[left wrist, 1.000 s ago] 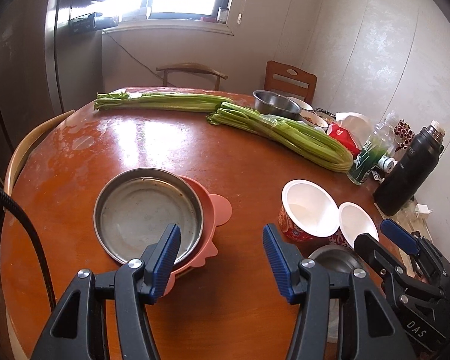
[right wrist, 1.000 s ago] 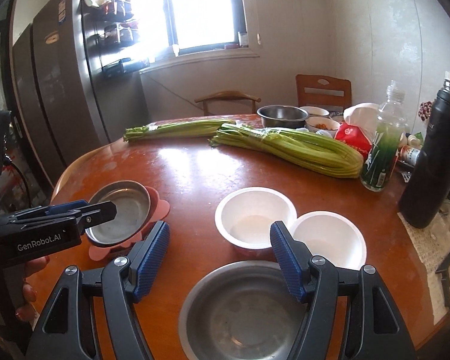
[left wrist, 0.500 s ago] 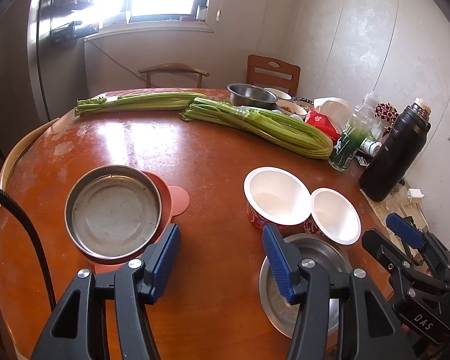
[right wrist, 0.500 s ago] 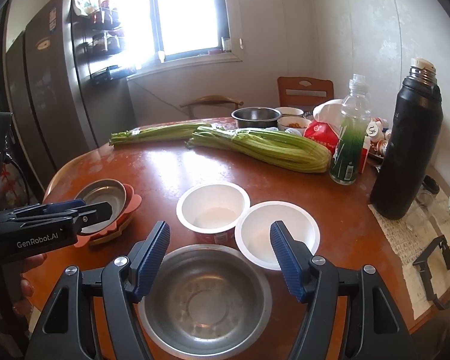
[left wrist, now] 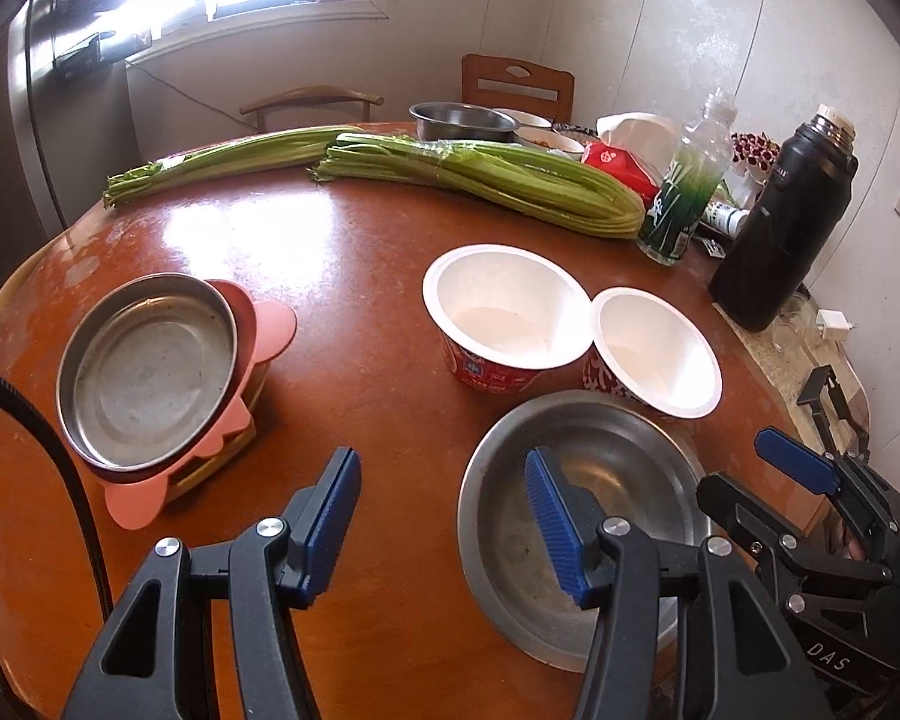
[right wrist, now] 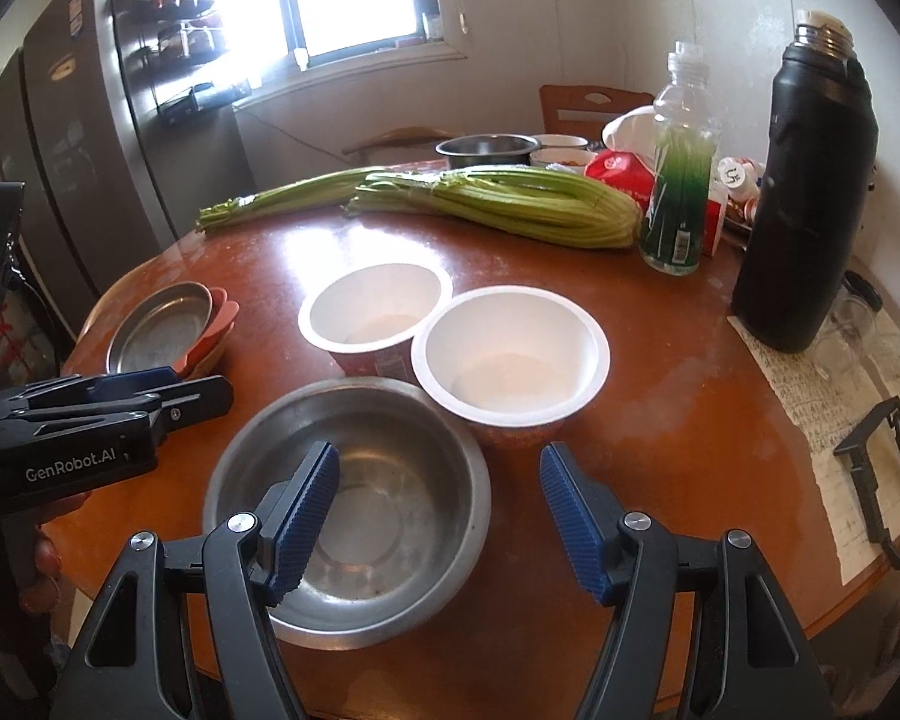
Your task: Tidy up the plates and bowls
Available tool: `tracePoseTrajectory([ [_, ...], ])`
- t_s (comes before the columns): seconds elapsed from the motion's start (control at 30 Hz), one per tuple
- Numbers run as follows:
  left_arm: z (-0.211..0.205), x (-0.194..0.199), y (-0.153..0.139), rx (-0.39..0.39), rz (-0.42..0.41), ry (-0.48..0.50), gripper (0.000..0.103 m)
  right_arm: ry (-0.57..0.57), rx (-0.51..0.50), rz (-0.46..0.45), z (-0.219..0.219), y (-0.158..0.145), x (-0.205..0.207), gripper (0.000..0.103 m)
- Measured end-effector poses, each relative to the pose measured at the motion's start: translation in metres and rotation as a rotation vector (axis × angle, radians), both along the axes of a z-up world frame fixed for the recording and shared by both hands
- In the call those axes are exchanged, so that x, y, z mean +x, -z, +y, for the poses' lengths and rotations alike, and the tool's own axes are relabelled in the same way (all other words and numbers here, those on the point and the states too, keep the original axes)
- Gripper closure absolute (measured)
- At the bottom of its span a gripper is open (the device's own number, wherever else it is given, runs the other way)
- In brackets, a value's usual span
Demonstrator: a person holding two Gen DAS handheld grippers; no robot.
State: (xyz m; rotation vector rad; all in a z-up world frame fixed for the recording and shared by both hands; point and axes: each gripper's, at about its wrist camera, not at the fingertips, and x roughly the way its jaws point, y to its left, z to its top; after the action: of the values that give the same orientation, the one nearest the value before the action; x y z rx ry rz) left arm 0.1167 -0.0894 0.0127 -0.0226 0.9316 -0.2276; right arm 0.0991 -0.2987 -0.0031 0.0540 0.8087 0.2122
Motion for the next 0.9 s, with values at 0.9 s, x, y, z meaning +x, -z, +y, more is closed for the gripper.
tracePoseTrajectory([
  [0.9, -0.022, 0.016, 0.048, -0.038, 0.125, 0.066, 0.046, -0.065, -0.032, 0.089, 0.009, 0.041, 0.005, 0.038],
])
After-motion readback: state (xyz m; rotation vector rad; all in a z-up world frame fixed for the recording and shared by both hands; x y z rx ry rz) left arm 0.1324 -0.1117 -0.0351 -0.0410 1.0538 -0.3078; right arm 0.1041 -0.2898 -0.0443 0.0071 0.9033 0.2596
